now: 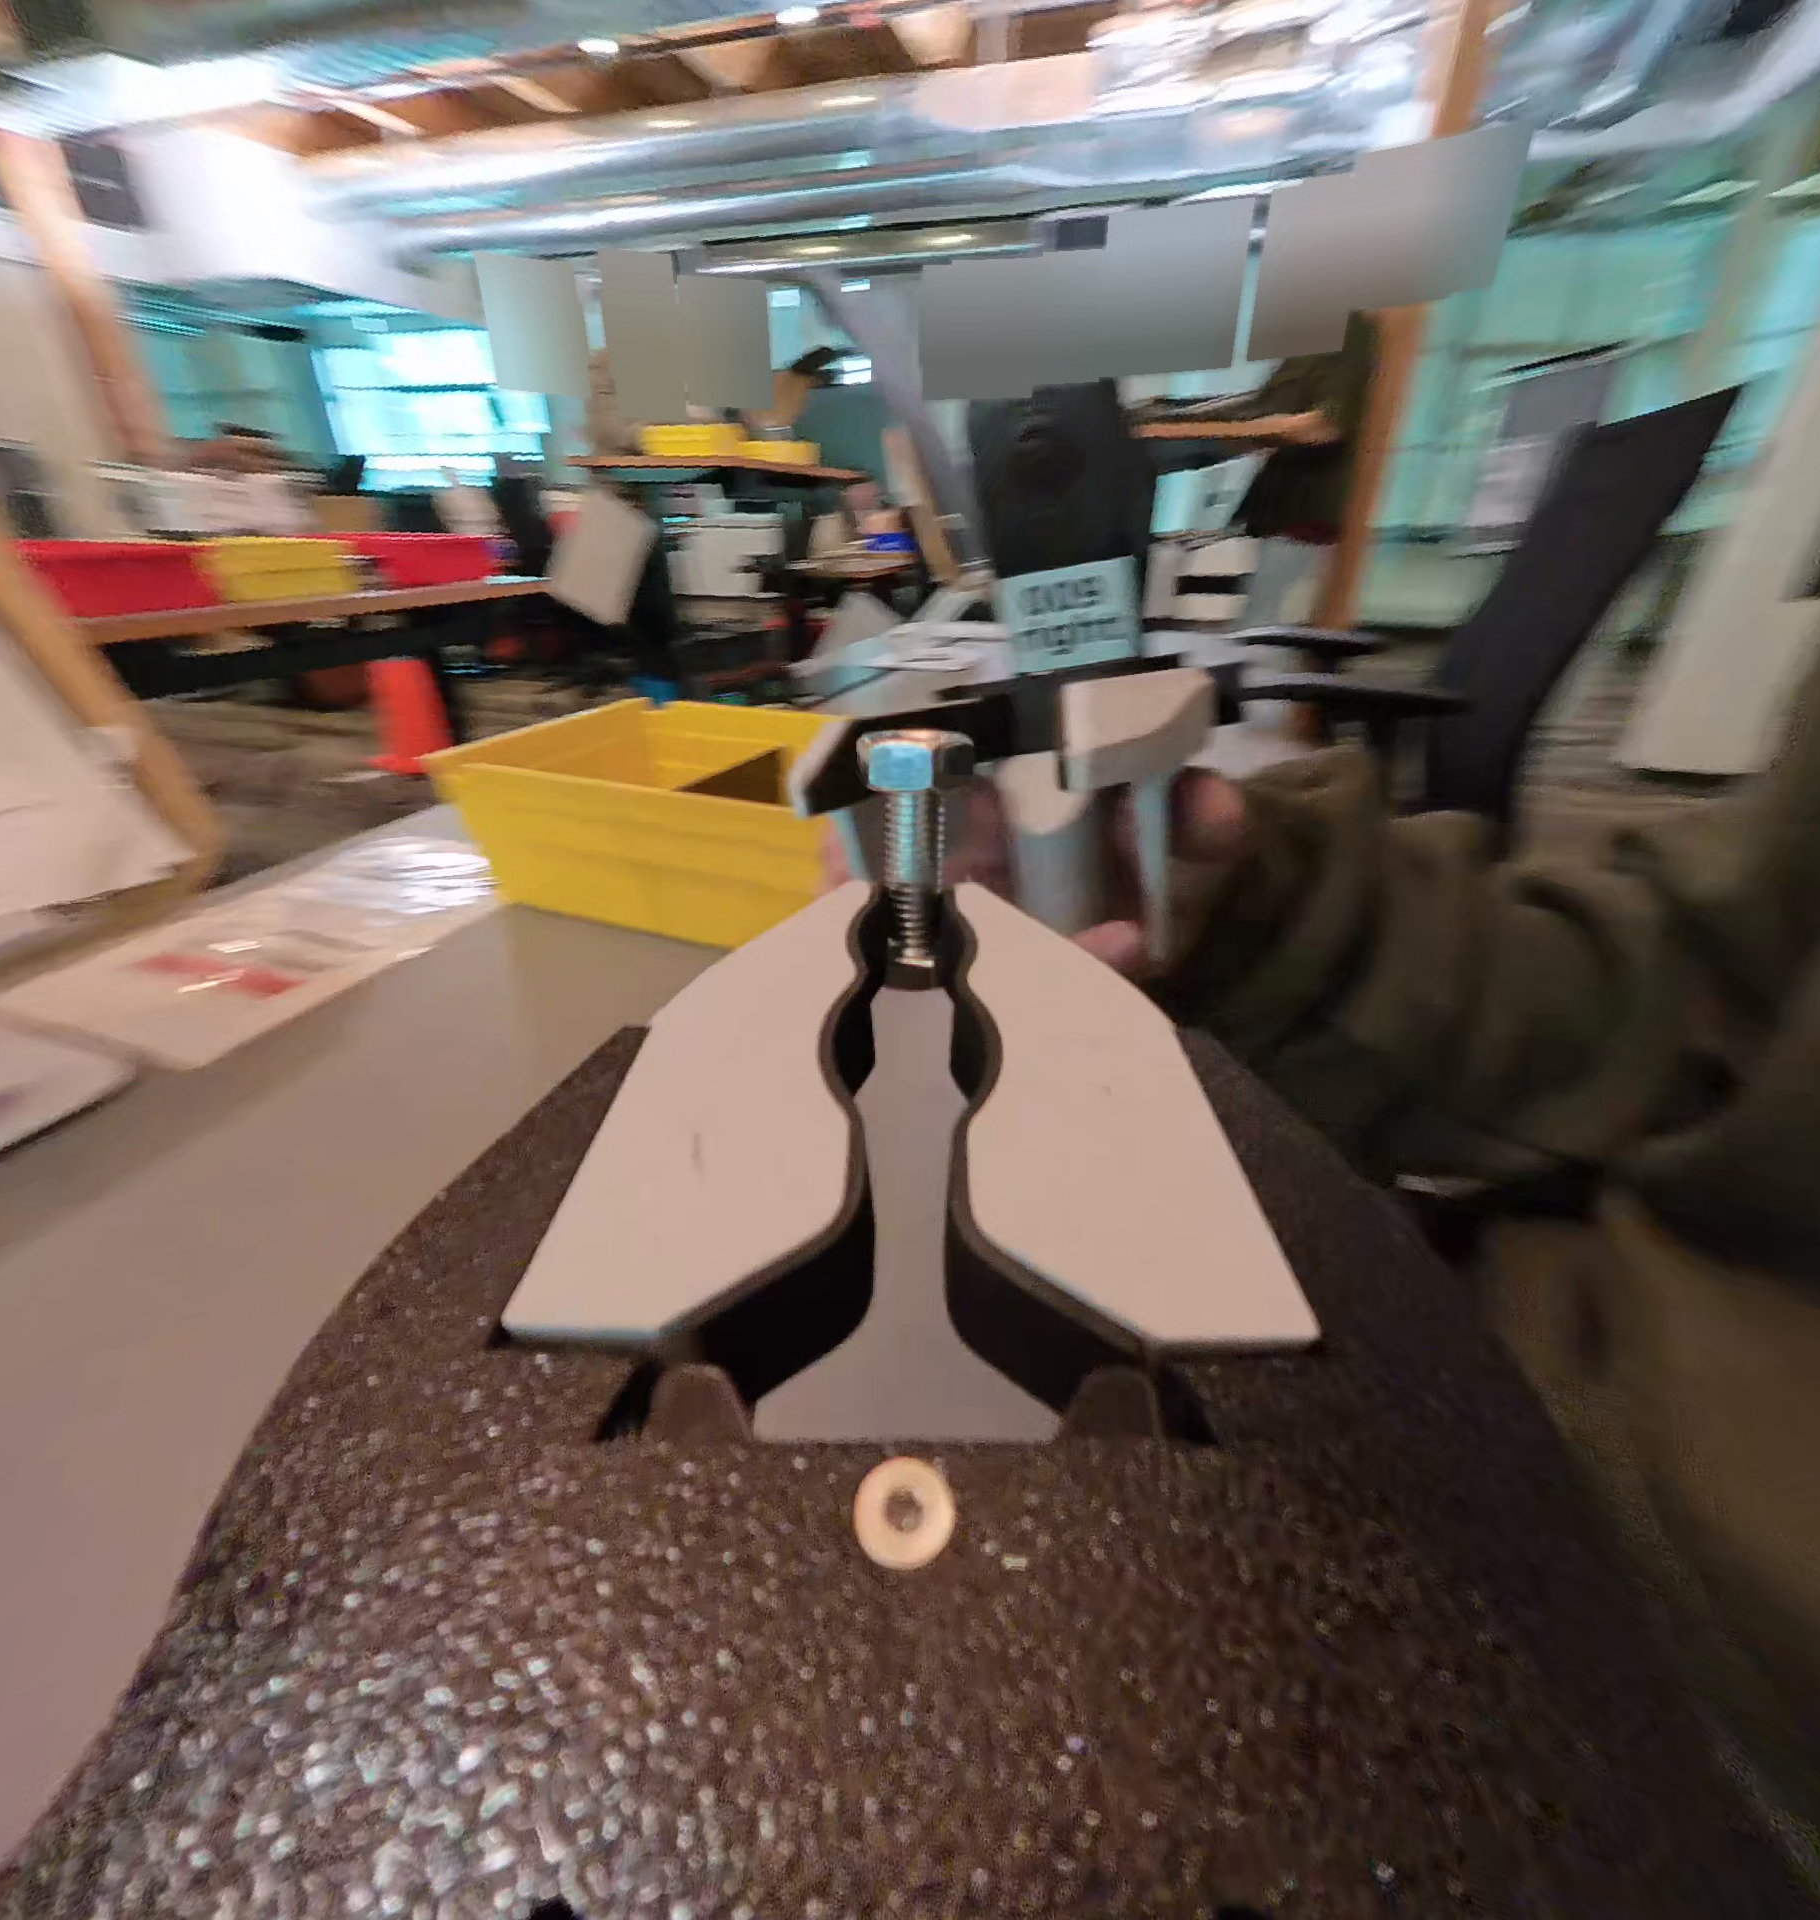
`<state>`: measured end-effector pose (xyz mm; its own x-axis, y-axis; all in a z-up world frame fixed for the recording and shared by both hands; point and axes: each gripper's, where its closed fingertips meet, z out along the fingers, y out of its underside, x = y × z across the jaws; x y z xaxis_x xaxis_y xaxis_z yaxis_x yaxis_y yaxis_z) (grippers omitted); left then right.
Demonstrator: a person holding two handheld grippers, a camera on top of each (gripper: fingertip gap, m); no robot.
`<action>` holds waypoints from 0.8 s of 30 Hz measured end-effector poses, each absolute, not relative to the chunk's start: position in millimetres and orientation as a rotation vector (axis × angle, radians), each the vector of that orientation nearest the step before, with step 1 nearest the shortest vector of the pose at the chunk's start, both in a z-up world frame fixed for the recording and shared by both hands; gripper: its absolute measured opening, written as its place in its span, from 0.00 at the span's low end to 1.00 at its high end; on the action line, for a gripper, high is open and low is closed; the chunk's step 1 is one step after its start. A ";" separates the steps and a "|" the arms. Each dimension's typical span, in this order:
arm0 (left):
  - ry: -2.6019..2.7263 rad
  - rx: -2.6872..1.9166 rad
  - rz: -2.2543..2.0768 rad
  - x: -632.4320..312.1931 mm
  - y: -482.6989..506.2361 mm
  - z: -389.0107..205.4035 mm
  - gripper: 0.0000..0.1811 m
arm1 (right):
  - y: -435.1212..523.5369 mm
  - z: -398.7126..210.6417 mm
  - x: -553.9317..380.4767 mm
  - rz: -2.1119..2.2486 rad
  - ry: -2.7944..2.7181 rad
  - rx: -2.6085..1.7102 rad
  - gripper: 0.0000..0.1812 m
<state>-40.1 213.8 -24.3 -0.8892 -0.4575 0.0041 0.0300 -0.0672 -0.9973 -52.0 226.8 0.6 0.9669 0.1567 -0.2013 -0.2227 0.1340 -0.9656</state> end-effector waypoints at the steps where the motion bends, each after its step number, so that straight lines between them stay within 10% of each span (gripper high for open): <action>1: 1.838 -0.500 -1.939 -32.6 218.3 -24.1 0.05 | 229.1 -0.3 -48.0 0.260 0.089 -1.423 0.23; 16: 1.763 -0.600 -1.559 -11.3 233.5 -31.8 0.05 | 246.0 1.0 -18.0 -0.165 0.260 -1.483 0.09; 24: 2.131 -0.285 -2.056 -67.0 205.9 -30.9 0.05 | 225.5 -0.7 -64.7 0.128 -0.130 -1.540 0.09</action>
<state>-67.0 205.9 -30.9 -0.9678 -0.2513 0.0122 -0.0211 0.0330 -0.9992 -64.7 225.5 -0.7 0.9864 0.1641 0.0039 -0.0006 0.0271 -0.9996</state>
